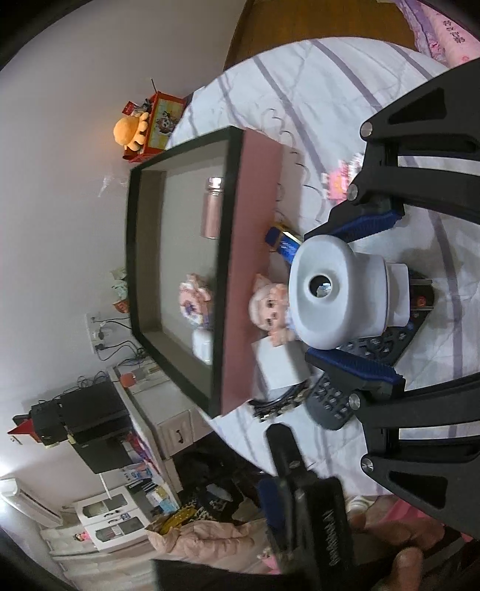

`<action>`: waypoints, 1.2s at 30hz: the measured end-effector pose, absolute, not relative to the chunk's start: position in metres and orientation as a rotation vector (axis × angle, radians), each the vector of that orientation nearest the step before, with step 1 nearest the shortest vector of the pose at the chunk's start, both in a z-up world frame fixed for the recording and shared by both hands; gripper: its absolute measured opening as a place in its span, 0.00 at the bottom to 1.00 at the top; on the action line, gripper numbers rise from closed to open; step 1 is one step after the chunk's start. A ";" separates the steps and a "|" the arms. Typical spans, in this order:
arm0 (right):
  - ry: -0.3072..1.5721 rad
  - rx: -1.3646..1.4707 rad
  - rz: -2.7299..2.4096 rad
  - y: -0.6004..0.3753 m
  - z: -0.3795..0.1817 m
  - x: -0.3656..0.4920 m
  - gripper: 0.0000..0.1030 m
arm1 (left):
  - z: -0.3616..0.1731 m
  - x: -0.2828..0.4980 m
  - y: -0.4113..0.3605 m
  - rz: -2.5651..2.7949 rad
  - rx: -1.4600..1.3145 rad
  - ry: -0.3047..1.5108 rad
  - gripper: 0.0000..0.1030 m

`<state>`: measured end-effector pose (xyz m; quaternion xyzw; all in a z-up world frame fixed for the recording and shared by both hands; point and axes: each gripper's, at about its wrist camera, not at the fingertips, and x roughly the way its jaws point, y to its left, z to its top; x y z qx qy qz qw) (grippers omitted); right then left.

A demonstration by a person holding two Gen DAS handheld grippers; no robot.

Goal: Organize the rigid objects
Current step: 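Lift the plug device into the box tray and lower it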

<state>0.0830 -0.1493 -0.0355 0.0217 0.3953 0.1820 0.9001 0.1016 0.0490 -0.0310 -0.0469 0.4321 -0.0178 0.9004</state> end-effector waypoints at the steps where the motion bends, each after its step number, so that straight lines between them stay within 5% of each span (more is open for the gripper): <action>1: 0.812 0.049 0.378 -0.149 -0.031 0.085 0.55 | -0.029 0.104 0.049 -0.037 -0.095 0.889 1.00; 12: 0.767 0.055 0.342 -0.149 0.015 0.169 0.55 | 0.009 0.180 0.055 -0.006 -0.072 0.781 1.00; 27: 0.992 0.027 0.232 -0.159 -0.045 0.282 0.56 | -0.031 0.261 0.046 -0.023 -0.084 0.869 1.00; 31: 0.979 0.020 0.209 -0.162 -0.040 0.277 0.76 | -0.028 0.255 0.047 -0.026 -0.092 0.863 1.00; 36: 0.939 0.027 0.205 -0.165 -0.024 0.263 0.81 | -0.017 0.232 0.048 -0.021 -0.088 0.835 1.00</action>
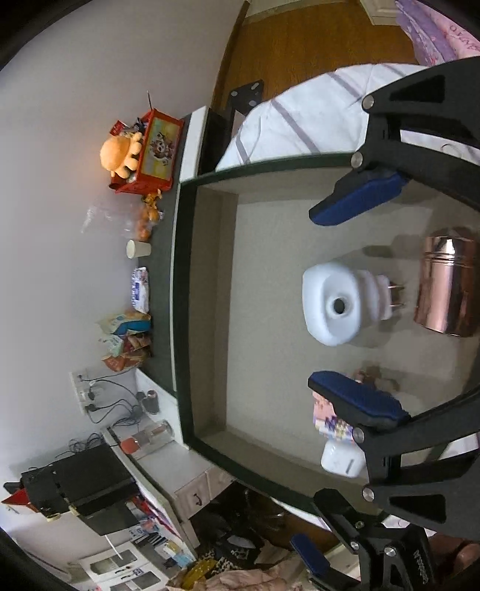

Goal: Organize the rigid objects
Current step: 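Lift the plug device into the box tray and lower it, then withdraw the right gripper while the left gripper reaches and grasps the black hair clip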

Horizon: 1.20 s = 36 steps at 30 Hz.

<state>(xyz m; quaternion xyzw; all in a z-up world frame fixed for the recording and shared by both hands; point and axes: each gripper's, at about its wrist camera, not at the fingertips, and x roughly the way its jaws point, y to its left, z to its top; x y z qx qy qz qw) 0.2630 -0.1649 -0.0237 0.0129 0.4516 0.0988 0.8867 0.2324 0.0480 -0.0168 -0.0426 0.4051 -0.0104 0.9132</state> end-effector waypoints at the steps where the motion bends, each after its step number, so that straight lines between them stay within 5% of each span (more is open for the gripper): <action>1: 0.931 0.029 0.207 -0.164 -0.020 0.260 0.82 | -0.013 0.226 0.049 -0.021 -0.091 0.826 1.00; 5: 0.878 0.057 0.215 -0.168 -0.004 0.234 1.00 | 0.000 0.201 0.050 -0.020 -0.089 0.796 1.00; 21: 0.805 0.182 0.127 -0.212 0.009 0.085 1.00 | -0.004 0.100 0.039 -0.076 -0.076 0.818 1.00; 36: 0.858 0.209 0.157 -0.212 -0.018 0.063 1.00 | -0.049 0.084 0.046 -0.064 -0.051 0.927 1.00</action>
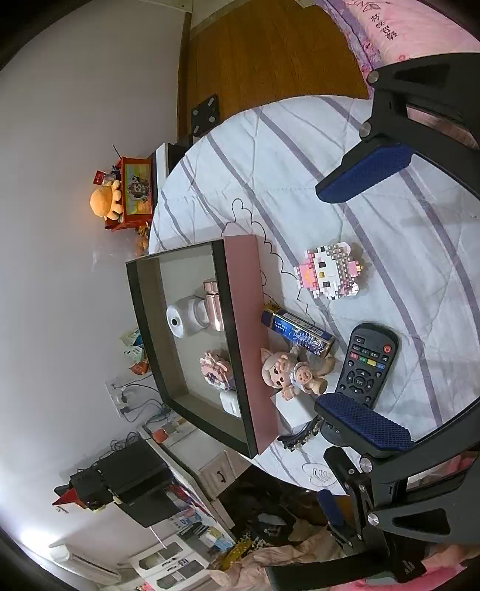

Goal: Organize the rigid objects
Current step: 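Withdraw the right gripper while the left gripper reaches and grasps the black hair clip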

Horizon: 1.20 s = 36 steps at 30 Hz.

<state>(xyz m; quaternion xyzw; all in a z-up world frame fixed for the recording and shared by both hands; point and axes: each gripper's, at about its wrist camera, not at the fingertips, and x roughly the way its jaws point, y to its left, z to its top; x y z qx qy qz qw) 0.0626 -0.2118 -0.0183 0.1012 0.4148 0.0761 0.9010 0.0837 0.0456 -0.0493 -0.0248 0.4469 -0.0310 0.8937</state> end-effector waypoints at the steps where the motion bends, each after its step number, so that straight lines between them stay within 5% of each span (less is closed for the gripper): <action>1: 0.863 0.208 0.158 -0.211 -0.020 0.064 1.00 | -0.051 0.086 0.047 -0.058 -0.054 0.930 1.00; 23: 0.929 0.194 0.163 -0.201 -0.037 0.101 1.00 | -0.102 0.153 0.058 0.114 -0.033 1.021 0.99; 25: 0.933 0.196 0.166 -0.201 -0.039 0.104 1.00 | -0.101 0.153 0.055 0.101 -0.031 1.013 0.93; 35: 0.935 0.194 0.177 -0.197 -0.038 0.109 1.00 | -0.089 0.141 0.045 -0.031 -0.025 0.989 0.19; 36: 0.935 0.194 0.178 -0.197 -0.038 0.109 1.00 | -0.088 0.140 0.045 -0.039 -0.025 0.990 0.18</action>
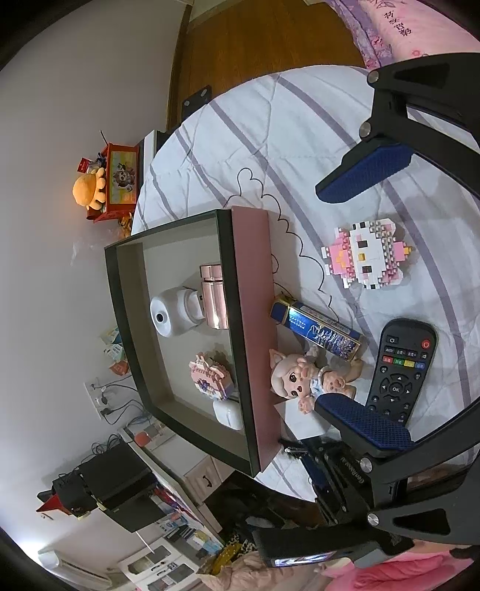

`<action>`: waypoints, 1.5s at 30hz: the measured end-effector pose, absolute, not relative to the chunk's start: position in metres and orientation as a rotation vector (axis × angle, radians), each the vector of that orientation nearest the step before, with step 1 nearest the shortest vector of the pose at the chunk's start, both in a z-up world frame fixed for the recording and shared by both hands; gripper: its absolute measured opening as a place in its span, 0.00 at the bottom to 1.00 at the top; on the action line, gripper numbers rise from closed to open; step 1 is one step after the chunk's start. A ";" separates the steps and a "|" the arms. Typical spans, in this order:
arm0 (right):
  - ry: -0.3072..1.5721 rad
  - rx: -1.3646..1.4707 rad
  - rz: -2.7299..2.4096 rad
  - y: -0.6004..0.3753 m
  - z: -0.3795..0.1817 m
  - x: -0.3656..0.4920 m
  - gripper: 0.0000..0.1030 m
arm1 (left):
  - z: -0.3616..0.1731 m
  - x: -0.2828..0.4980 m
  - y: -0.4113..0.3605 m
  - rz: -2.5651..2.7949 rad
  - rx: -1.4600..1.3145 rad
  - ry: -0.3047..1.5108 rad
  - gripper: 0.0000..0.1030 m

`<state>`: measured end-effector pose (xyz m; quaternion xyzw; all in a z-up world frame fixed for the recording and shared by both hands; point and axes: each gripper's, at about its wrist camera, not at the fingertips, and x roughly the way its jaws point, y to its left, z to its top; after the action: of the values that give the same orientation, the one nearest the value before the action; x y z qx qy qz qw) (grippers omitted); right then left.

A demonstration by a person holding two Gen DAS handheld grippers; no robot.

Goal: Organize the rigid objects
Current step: 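Withdraw the right gripper while the left gripper reaches and grasps the black hair clip, then carry the hair clip into the box tray and open the left gripper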

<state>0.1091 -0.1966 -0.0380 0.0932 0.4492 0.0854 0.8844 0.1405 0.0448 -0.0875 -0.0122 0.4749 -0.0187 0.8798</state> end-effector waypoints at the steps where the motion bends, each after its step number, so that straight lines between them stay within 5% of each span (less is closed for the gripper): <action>1: 0.934 0.195 0.179 -0.197 -0.038 0.109 1.00 | -0.087 0.140 0.045 -0.046 -0.025 0.989 0.18; 19: 0.898 0.192 0.196 -0.194 -0.024 0.108 1.00 | -0.035 0.123 0.047 -0.074 -0.026 0.883 0.18; 30: 0.846 0.191 0.189 -0.199 -0.008 0.131 1.00 | -0.001 0.178 0.032 -0.110 -0.013 0.802 0.19; 45: 0.844 0.207 0.158 -0.212 -0.016 0.197 1.00 | -0.047 0.278 0.011 -0.131 -0.004 0.921 0.19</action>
<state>0.1969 -0.2117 -0.0156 0.1003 0.4086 0.0764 0.9040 0.2777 0.0111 -0.0469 -0.0018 0.4441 -0.0632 0.8937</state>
